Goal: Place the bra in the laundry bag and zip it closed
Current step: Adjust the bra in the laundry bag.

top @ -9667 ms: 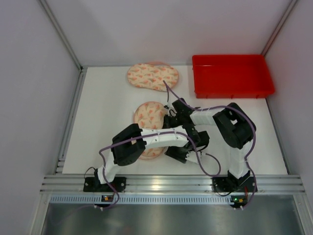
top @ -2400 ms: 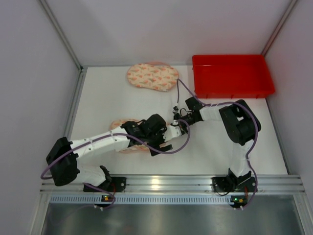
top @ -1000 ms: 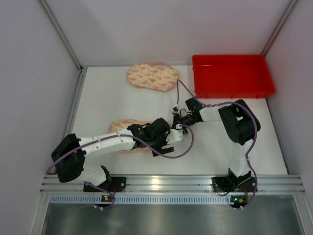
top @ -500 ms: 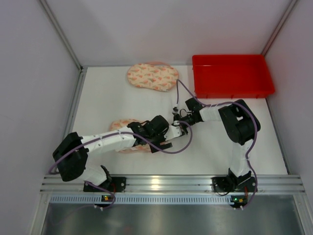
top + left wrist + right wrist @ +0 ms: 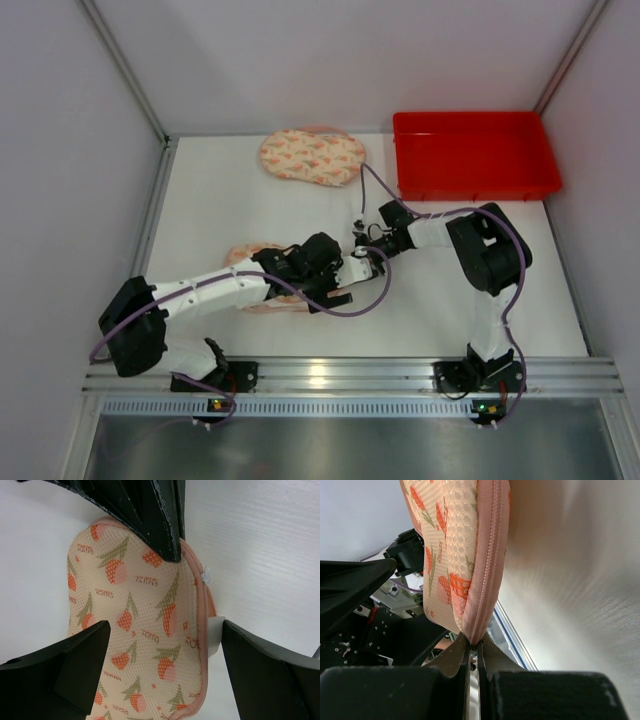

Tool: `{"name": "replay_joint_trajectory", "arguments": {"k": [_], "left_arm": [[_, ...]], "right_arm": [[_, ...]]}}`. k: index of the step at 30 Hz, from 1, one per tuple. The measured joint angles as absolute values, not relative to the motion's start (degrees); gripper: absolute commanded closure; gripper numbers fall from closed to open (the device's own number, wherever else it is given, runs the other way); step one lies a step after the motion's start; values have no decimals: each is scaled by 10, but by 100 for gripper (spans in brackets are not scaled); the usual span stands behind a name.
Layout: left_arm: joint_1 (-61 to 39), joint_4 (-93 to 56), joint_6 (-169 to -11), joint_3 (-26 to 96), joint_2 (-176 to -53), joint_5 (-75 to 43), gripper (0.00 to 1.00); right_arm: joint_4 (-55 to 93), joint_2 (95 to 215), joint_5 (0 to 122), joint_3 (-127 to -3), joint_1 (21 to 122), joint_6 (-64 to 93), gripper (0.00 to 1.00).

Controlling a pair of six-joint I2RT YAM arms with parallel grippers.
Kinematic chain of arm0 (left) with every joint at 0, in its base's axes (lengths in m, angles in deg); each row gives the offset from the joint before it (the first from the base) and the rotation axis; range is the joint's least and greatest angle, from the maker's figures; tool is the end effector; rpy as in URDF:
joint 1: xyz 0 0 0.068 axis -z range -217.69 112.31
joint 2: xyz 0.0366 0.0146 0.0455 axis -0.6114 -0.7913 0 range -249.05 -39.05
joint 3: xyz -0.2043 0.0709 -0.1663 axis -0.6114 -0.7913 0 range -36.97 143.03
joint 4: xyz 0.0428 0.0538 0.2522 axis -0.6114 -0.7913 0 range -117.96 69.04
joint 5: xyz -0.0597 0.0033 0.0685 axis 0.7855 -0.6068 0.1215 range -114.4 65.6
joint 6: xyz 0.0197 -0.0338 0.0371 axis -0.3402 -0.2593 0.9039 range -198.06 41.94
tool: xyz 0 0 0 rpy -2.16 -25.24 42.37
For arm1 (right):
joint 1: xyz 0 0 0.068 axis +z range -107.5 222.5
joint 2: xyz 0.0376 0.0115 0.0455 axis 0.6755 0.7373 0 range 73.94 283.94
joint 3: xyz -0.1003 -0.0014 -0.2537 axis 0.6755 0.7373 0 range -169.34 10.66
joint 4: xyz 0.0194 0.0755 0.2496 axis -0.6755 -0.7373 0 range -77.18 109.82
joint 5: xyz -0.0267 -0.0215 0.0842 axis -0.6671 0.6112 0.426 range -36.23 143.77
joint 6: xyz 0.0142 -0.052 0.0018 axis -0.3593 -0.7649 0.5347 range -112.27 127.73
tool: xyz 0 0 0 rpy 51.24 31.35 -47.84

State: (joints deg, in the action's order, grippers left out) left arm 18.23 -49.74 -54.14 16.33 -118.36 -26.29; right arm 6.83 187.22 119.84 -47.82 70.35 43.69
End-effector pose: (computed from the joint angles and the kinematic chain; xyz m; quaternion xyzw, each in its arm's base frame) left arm 0.1583 -0.2319 0.2299 0.6078 0.7341 -0.0683 0.2950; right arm 0.2925 0.1914 0.1085 0.0466 -0.8280 -0.5394 0.1456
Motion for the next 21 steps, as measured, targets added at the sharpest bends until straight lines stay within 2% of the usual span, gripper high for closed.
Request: {"name": "replay_joint_trajectory", "arguments": {"k": [9,21], "left_arm": [[182,-502,-541,164,-1185,-260,5],[182,-483,-548,164,-1206,-350,11]], "right_arm": [[66,1876,1198,-478,704,437,100],[65,1876,1198,-478,704,431,100]]}}
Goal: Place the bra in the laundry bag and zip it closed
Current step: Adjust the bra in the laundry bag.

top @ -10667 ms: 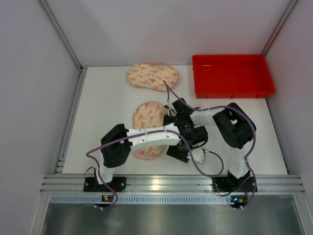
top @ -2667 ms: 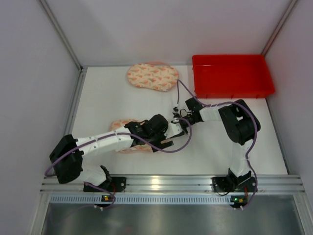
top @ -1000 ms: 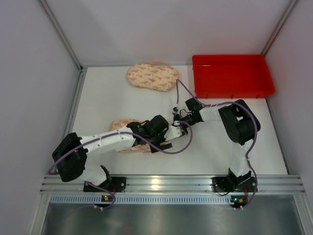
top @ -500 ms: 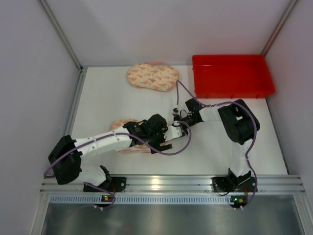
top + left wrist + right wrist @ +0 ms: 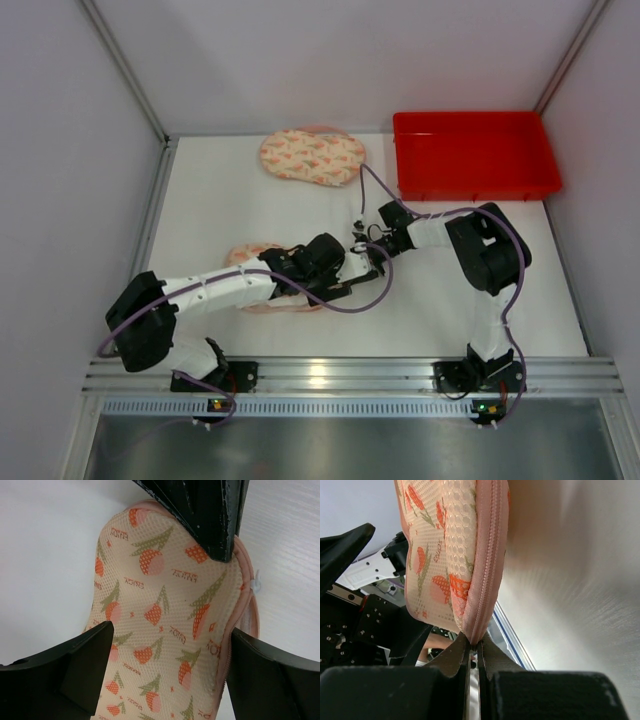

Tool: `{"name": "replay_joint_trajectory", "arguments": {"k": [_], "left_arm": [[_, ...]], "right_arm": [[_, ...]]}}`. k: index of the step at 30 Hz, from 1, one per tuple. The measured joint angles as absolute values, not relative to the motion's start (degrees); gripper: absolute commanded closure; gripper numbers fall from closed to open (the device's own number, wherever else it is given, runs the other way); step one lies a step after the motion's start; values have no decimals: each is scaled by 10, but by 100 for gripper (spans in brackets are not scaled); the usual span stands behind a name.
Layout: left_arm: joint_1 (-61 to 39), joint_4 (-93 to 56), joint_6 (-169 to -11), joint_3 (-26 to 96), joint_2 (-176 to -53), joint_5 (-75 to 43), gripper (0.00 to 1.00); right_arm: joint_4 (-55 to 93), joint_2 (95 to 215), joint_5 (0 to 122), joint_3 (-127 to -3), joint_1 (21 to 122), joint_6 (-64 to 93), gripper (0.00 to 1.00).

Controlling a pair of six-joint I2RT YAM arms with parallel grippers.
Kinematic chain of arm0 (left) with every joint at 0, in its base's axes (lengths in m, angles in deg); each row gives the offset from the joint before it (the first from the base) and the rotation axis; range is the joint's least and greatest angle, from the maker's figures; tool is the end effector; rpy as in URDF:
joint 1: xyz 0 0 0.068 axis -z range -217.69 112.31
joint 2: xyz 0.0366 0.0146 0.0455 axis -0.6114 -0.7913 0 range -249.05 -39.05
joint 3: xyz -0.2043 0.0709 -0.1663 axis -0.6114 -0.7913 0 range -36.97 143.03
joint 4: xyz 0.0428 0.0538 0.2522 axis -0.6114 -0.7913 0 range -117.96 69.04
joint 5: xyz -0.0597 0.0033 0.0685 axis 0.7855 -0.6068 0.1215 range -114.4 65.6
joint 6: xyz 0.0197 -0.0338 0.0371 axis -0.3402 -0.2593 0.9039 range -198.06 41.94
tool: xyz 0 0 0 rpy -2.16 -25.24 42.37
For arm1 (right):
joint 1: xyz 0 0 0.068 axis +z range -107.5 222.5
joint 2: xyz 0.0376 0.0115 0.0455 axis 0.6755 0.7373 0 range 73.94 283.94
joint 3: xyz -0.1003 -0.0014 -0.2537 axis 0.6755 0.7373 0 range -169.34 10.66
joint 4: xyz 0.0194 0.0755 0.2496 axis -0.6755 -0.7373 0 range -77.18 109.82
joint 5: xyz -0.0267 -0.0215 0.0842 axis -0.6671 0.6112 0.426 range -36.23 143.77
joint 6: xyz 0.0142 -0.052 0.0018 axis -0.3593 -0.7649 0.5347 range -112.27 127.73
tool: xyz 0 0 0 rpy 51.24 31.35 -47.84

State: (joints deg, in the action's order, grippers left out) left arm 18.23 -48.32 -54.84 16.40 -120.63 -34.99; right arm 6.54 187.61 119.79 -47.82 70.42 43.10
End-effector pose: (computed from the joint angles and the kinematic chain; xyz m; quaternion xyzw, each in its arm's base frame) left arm 0.1664 -0.2343 0.2219 0.5849 0.7505 0.0016 0.3076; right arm 0.2919 0.1915 0.1061 0.0481 -0.8287 -0.5378 0.1474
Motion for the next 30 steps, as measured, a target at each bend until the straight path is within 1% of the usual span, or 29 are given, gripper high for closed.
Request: {"name": "replay_joint_trajectory", "arguments": {"k": [8,15,18,20,24,30], "left_arm": [[193,-452,-550,164,-1244,-361,12],[235,-408,-547,148,-1269,-402,12],[244,-398,-543,141,-1277,-418,10],[246,-398,-540,140,-1274,-421,8],[247,-418,-536,141,-1249,-411,7],[252,-474,-536,141,-1190,-346,4]], "right_arm": [[66,1878,1197,-478,706,429,100],[65,1880,1197,-478,709,429,100],[66,1880,1195,-478,710,429,100],[66,1880,1195,-478,710,429,100],[65,1885,1199,-478,710,429,100],[65,1898,1205,-479,716,429,100]]}}
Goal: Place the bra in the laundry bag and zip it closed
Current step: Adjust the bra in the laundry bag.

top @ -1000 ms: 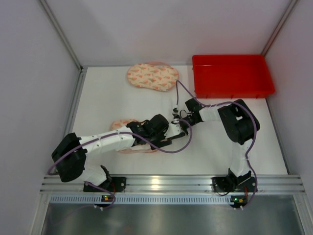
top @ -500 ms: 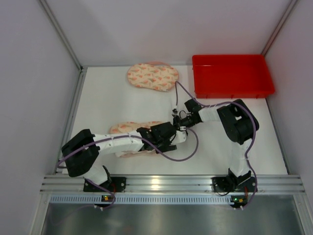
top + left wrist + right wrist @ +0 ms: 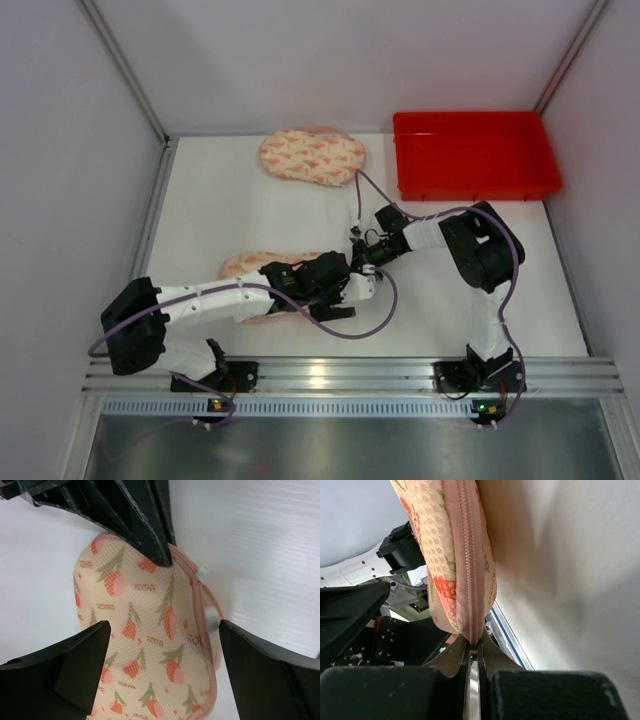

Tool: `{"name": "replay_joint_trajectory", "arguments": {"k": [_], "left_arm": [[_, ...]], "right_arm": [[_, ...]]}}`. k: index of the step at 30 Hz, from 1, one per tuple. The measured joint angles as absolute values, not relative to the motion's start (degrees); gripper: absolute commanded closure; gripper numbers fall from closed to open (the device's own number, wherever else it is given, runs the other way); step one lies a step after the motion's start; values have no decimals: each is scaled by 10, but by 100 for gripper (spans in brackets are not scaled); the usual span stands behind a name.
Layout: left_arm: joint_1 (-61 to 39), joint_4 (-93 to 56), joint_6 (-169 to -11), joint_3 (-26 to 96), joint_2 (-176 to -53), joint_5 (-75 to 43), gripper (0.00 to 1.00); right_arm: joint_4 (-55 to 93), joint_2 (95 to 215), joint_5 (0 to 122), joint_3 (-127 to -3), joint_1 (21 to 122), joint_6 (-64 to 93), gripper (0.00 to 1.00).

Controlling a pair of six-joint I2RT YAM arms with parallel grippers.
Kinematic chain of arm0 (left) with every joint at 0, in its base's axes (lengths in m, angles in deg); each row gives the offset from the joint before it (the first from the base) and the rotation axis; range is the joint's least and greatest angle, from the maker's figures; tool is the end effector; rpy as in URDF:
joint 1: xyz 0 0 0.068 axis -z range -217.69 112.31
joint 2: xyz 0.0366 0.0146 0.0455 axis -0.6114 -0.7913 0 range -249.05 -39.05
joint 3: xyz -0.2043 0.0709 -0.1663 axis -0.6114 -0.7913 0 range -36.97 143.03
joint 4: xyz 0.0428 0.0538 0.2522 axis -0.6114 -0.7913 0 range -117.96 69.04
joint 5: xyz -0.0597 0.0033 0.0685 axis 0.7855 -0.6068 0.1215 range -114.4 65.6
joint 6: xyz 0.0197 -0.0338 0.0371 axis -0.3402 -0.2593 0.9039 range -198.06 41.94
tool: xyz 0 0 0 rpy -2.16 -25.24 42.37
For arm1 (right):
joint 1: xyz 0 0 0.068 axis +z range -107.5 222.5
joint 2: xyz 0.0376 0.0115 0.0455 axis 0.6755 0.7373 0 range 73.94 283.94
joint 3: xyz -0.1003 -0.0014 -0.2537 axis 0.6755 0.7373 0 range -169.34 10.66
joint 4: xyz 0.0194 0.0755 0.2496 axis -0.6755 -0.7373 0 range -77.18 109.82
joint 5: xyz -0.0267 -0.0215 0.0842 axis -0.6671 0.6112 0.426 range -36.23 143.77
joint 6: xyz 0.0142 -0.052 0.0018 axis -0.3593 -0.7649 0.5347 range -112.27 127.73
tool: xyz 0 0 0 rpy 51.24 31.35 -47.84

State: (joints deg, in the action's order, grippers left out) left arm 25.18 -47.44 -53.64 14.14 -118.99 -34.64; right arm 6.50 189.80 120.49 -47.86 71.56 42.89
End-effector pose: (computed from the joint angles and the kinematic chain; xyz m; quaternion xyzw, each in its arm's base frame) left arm 0.1331 -0.2459 0.2183 0.6370 0.7063 -0.0174 0.3084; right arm 0.2875 0.1972 0.0941 0.0485 -0.8272 -0.5337 0.1692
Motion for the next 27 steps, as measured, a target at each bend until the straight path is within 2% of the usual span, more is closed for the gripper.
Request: {"name": "replay_joint_trajectory", "arguments": {"k": [6,9,10,14,18,22,27], "left_arm": [[253,-528,-534,127,-1138,-278,3],[253,-555,-522,134,-1116,-231,16],[253,-566,-515,141,-1114,-216,28],[254,-600,-480,205,-1137,-190,55],[254,-599,-464,254,-1191,-200,53],[254,-604,-466,250,-1220,-233,50],[254,-604,-466,233,-1221,-259,50]], "right_arm": [[63,1900,1207,-480,716,428,100],[60,1900,1207,-481,716,428,100],[59,1900,1207,-483,716,428,100],[57,1902,1208,-483,716,428,100],[56,1903,1209,-483,716,428,100],[56,1903,1209,-483,716,428,100],[56,1904,1211,-483,716,429,100]]}}
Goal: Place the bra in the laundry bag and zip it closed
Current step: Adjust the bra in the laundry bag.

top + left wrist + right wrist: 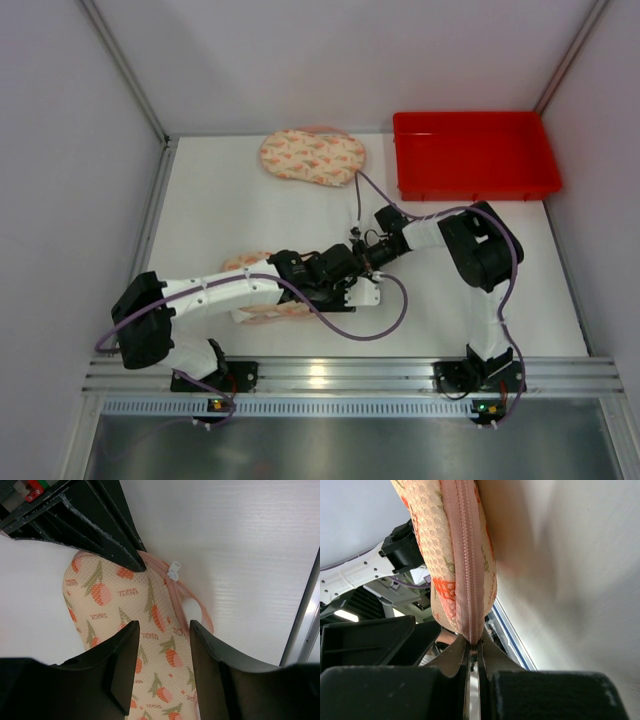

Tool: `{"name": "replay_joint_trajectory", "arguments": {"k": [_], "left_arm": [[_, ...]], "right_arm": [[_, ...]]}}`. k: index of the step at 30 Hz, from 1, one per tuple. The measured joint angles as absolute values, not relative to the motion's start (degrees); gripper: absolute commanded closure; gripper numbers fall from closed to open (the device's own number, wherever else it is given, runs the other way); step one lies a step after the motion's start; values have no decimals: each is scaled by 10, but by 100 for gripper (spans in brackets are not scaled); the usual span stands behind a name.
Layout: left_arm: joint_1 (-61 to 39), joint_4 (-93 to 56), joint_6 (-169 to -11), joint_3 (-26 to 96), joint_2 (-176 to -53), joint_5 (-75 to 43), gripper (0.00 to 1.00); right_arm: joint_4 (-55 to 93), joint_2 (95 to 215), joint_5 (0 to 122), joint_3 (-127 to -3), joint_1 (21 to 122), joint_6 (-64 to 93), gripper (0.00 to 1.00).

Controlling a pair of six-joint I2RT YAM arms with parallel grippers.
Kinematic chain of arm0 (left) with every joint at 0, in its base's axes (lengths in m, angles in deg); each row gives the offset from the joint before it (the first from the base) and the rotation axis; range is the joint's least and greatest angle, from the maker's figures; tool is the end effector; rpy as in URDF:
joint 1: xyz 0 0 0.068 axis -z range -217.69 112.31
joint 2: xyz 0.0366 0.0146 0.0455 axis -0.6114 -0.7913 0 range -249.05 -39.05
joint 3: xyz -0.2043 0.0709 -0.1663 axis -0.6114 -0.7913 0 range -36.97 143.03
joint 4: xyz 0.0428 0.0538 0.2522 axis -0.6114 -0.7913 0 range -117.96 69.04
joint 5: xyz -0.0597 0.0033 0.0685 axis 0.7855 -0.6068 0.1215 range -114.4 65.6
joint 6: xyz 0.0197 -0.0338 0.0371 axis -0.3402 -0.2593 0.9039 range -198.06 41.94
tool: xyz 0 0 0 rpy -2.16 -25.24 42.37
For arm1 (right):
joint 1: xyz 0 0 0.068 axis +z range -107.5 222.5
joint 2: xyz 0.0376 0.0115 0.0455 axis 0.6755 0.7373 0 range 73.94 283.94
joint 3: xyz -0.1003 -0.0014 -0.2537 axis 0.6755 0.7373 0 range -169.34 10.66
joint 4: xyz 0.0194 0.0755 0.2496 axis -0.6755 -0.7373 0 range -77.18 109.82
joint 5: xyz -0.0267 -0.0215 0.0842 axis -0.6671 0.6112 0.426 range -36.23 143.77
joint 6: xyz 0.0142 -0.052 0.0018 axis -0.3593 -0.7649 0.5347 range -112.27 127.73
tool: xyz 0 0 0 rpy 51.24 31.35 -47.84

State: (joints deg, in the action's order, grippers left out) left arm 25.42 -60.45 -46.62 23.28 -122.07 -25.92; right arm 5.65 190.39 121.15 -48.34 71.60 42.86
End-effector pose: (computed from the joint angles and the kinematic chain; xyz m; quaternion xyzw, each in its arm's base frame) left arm 0.1311 -0.2566 0.2391 0.7110 0.6609 -0.0531 0.2341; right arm 0.2878 0.1978 0.0924 0.0453 -0.8249 -0.5344 0.1785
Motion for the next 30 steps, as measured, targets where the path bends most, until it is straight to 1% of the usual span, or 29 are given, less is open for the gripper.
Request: {"name": "replay_joint_trajectory", "arguments": {"k": [4,9,13,14,17,23,27,30], "left_arm": [[254,-601,-466,226,-1221,-275,51],[254,-597,-469,215,-1230,-281,49],[254,-595,-470,211,-1230,-281,44],[254,-595,-470,210,-1230,-280,39],[254,-596,-475,208,-1230,-274,37],[254,-594,-485,206,-1230,-276,39],[254,-573,-495,202,-1237,-300,45],[255,-550,-501,193,-1243,-329,46]], "right_arm": [[57,1905,1213,-483,716,429,100],[57,1905,1213,-483,716,429,100],[57,1905,1213,-483,716,429,100],[57,1905,1213,-483,716,429,100],[57,1905,1213,-483,716,429,100],[57,1905,1214,-483,716,429,100],[57,1905,1214,-483,716,429,100],[57,1905,1214,-483,716,429,100]]}}
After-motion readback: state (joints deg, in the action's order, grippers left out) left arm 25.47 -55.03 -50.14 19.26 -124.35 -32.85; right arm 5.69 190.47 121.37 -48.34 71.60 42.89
